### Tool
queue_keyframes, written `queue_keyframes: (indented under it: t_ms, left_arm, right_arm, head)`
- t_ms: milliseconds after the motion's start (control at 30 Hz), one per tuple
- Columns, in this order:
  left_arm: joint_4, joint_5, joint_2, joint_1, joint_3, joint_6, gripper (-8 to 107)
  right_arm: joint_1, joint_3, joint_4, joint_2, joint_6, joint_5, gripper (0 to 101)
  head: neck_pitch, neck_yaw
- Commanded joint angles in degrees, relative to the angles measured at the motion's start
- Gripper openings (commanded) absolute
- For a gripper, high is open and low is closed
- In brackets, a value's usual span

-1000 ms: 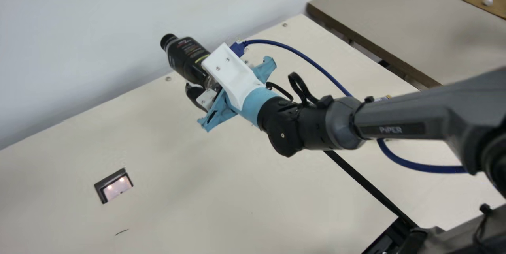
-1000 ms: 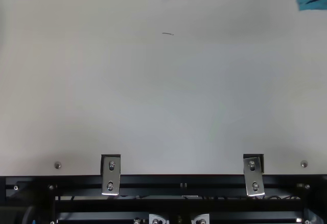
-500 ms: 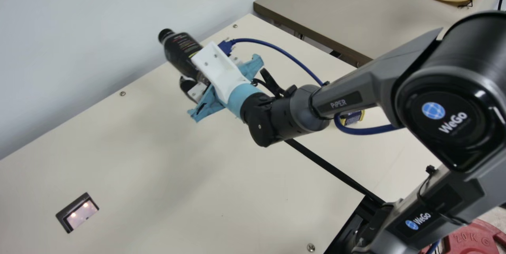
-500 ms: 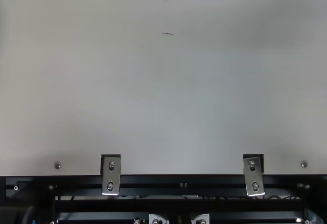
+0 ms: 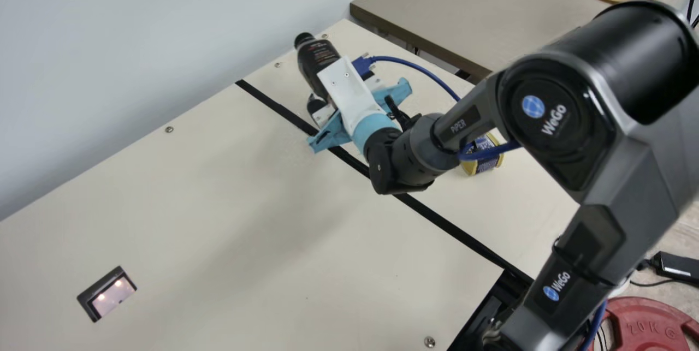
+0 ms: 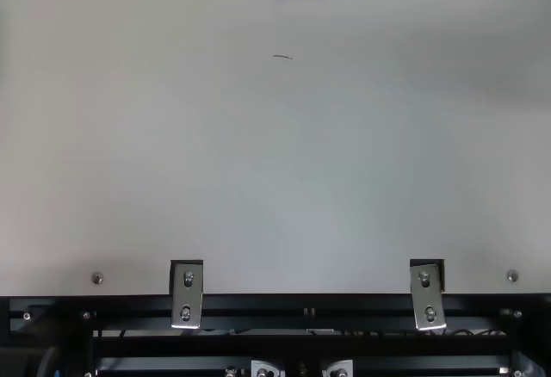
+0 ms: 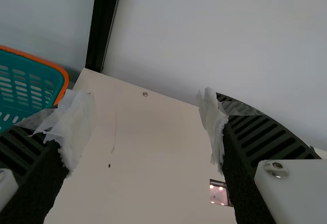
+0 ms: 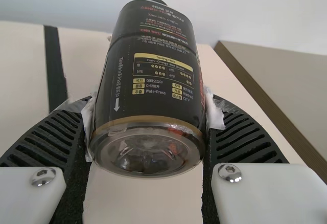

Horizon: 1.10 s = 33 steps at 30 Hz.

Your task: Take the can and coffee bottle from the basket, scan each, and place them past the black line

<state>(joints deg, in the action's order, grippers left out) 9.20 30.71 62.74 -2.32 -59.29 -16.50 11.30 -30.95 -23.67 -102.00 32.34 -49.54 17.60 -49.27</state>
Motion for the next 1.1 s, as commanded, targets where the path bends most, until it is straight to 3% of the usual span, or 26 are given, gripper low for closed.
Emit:
queue_keyframes:
  t_ms: [0,333,733,767,800,1067]
  left_arm:
    - [0.00,0.00,0.00,0.00,0.00,0.00,90]
    - [0.00,0.00,0.00,0.00,0.00,0.00,90]
    - [0.00,0.00,0.00,0.00,0.00,0.00,90]
    - [0.00,0.00,0.00,0.00,0.00,0.00,90]
    - [0.00,0.00,0.00,0.00,0.00,0.00,90]
    - [0.00,0.00,0.00,0.00,0.00,0.00,90]
  right_arm:
    - [1.62,0.01,0.63,-1.35,-0.09,-1.05,0]
    - [7.54,0.00,2.29,-5.68,-1.73,-1.26,0]
    - [10.78,0.65,4.55,-6.80,-5.48,-0.16,0]
    - [10.92,0.71,4.81,-6.72,-5.88,-0.07,31]
    - [11.03,0.79,5.10,-6.57,-6.26,-0.07,101]
    - [10.36,2.10,6.10,-2.14,-6.42,-1.32,101]
  head:
    - [1.46,-1.43]
    - [1.46,-1.43]
    - [1.46,-1.43]
    - [1.46,-1.43]
    - [1.46,-1.43]
    - [1.46,-1.43]
